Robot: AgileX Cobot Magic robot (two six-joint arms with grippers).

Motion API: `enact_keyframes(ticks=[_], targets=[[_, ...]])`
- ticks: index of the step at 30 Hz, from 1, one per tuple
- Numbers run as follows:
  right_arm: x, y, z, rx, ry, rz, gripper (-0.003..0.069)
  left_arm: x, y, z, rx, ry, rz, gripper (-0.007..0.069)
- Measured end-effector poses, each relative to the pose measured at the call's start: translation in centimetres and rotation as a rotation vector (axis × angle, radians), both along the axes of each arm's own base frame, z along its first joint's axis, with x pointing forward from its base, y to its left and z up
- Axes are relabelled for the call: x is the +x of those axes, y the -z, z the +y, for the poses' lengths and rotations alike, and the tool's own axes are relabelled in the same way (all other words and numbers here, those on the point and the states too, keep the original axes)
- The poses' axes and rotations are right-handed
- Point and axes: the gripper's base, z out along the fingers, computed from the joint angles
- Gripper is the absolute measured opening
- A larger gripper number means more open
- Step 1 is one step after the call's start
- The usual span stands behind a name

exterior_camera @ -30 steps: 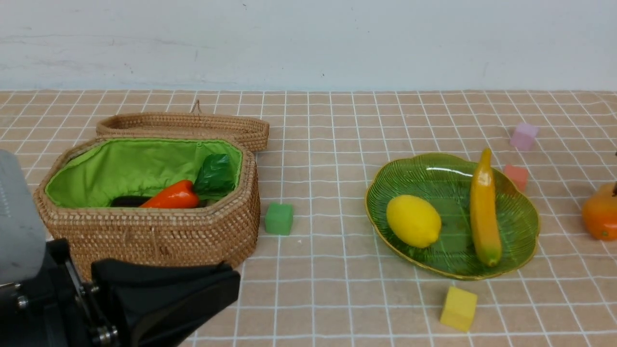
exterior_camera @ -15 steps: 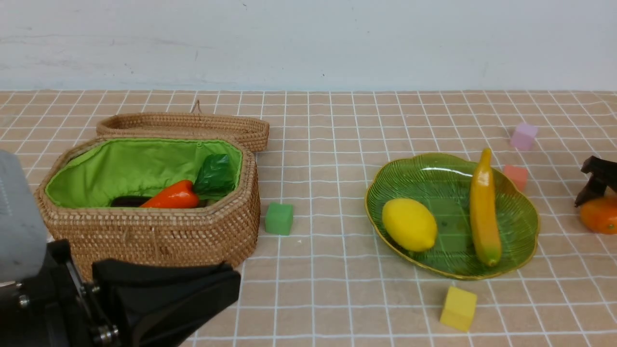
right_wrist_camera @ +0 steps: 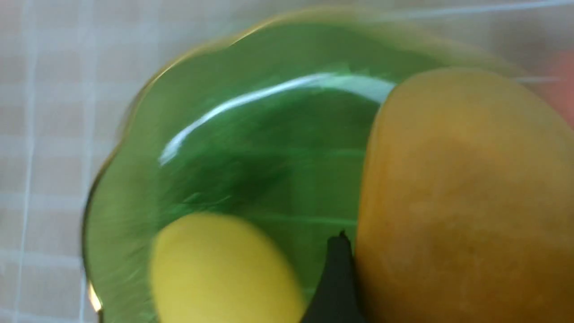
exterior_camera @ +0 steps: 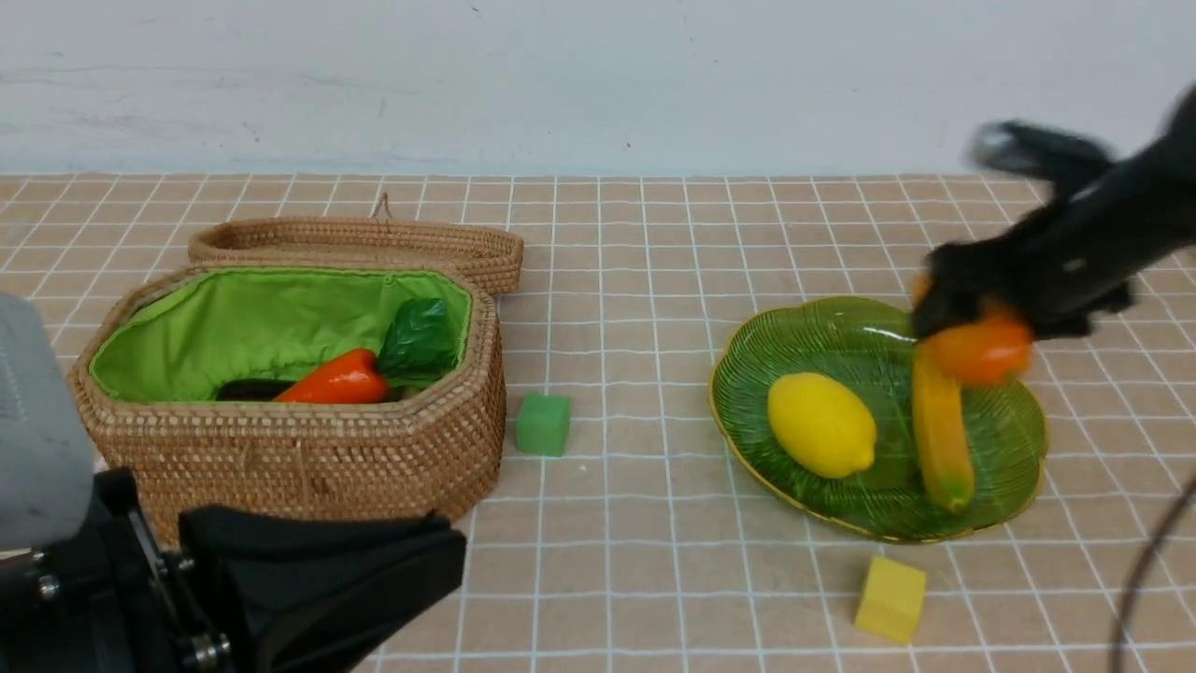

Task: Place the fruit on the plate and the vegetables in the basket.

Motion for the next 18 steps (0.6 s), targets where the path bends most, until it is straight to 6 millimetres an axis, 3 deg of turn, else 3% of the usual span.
enact_keyframes(ticks=[4, 7, 9, 11, 12, 14, 16, 18], targets=[[0.7, 2.8, 2.3, -0.039, -0.052, 0.015, 0.0584, 0.0, 0.3, 0.1, 0.04, 0.0, 0.002, -0.0006], [0.6, 2.3, 2.6, -0.042, -0.052, -0.005, 0.0664, 0.0, 0.3, 0.1, 0.052, 0.0, -0.01, -0.0006], [0.3, 1.5, 2.6, -0.04, -0.052, -0.01, 0.0678, 0.0, 0.3, 0.1, 0.058, 0.0, -0.017, -0.0005], [-0.8, -1.2, 2.5, -0.03, -0.053, -0.031, 0.0672, 0.1, 0.3, 0.1, 0.07, -0.001, -0.03, -0.0006], [-1.0, -1.5, 2.5, -0.03, -0.055, -0.028, 0.067, 0.1, 0.3, 0.1, 0.071, -0.001, -0.031, -0.0006], [-3.6, -6.2, 2.2, -0.036, -0.066, -0.063, 0.0621, -0.1, 0.3, 0.4, 0.068, -0.001, -0.04, -0.0013], [-4.9, -7.7, 2.0, -0.044, -0.067, -0.072, 0.0591, -0.2, 0.5, 0.6, 0.058, -0.001, -0.046, -0.0013], [-8.5, -10.3, 1.4, -0.066, -0.066, -0.08, 0.0498, -0.9, 1.3, 1.4, 0.009, -0.003, -0.064, -0.0013]])
